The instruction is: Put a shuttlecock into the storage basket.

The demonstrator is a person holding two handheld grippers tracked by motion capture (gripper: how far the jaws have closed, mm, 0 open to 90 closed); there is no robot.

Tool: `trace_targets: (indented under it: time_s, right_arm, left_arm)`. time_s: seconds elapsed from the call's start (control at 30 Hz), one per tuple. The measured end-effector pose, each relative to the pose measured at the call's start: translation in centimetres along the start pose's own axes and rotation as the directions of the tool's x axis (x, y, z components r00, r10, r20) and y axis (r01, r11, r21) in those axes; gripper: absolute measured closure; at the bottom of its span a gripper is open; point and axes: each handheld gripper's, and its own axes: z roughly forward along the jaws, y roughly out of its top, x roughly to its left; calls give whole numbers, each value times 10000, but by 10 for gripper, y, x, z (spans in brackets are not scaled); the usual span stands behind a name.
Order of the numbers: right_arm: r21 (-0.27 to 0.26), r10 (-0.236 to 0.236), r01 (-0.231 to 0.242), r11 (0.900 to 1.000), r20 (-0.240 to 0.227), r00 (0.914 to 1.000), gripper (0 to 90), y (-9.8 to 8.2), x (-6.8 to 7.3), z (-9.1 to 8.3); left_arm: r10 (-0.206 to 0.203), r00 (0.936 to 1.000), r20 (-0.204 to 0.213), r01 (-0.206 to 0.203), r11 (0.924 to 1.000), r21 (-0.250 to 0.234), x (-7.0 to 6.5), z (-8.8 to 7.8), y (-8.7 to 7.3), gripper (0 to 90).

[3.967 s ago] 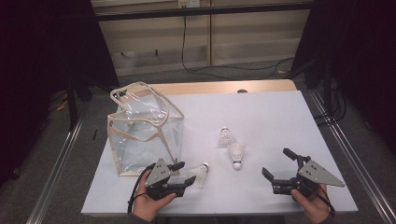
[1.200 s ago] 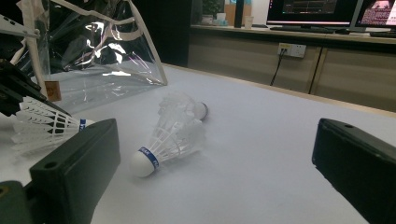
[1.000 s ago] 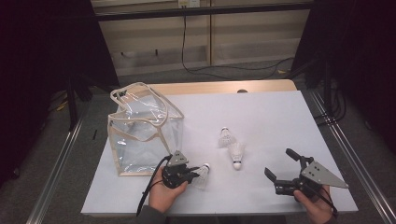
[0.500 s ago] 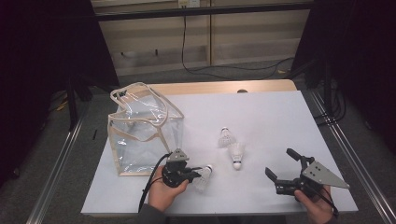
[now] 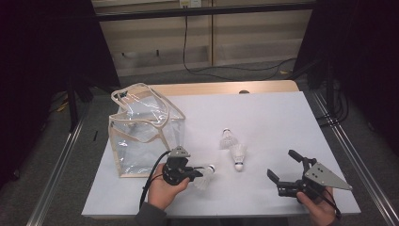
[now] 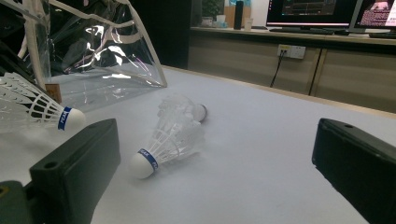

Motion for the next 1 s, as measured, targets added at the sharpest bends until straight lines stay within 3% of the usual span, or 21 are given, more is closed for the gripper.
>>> trace_targets:
  time_s: [1.0]
  right_arm:
    - [95, 181, -181, 9998, -34, 9998, 1, -1, -2, 2]
  left_arm:
    - [70, 9997, 220, -76, 9996, 266, -6, -15, 36, 881]
